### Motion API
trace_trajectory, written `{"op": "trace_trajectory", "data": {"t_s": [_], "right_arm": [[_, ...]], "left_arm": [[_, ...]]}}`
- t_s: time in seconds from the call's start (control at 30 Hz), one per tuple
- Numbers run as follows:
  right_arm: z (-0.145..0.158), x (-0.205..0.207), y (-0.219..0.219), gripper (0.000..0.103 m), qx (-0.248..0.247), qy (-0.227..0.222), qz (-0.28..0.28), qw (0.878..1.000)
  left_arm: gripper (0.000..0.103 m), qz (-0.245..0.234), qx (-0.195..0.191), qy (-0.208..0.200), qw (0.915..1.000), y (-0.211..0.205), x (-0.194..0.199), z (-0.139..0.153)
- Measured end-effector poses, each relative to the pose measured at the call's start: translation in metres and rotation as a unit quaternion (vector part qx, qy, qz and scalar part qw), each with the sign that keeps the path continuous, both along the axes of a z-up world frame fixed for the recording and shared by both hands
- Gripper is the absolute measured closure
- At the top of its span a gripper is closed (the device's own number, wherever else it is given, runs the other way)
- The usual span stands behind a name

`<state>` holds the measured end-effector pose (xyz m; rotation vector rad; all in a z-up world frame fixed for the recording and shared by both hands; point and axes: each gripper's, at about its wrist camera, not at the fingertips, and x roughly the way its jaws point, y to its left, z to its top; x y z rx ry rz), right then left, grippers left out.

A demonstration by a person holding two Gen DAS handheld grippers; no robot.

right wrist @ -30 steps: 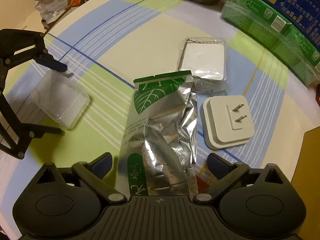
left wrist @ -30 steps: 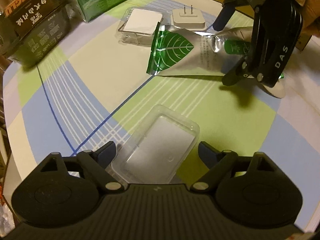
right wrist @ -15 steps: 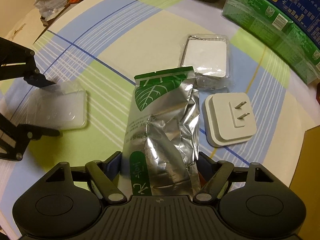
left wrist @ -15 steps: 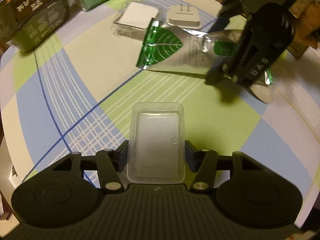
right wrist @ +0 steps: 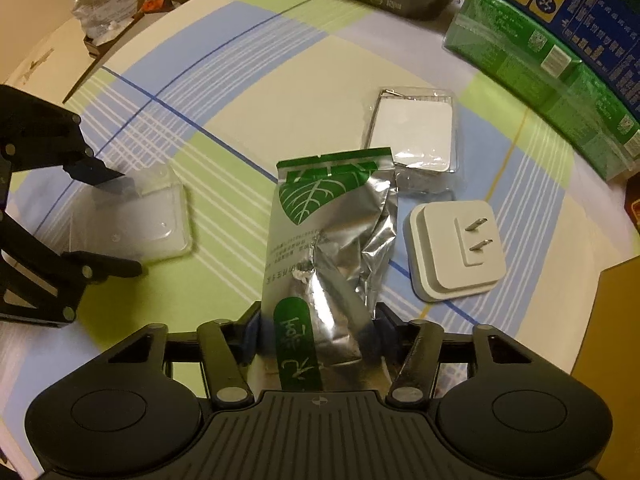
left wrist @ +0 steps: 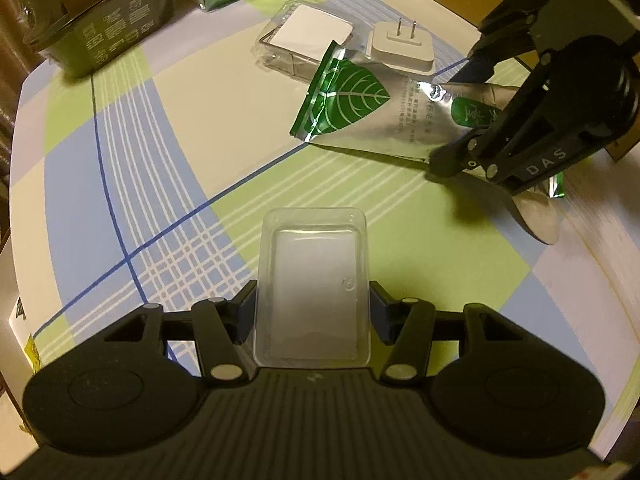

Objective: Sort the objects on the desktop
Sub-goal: 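Lift and carry the foil pouch and clear box over the cardboard box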

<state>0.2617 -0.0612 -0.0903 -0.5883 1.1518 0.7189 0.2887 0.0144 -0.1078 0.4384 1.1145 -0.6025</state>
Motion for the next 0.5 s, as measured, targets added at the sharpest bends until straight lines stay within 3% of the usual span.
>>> {"op": "trace_trajectory", "data": {"t_s": [0.5], "right_arm": [[0.051, -0.029, -0.014, 0.052, 0.038, -0.019, -0.005, 0.999]], "left_arm": [[0.052, 0.046, -0.012, -0.013, 0.9988, -0.005, -0.033, 0.028]]}}
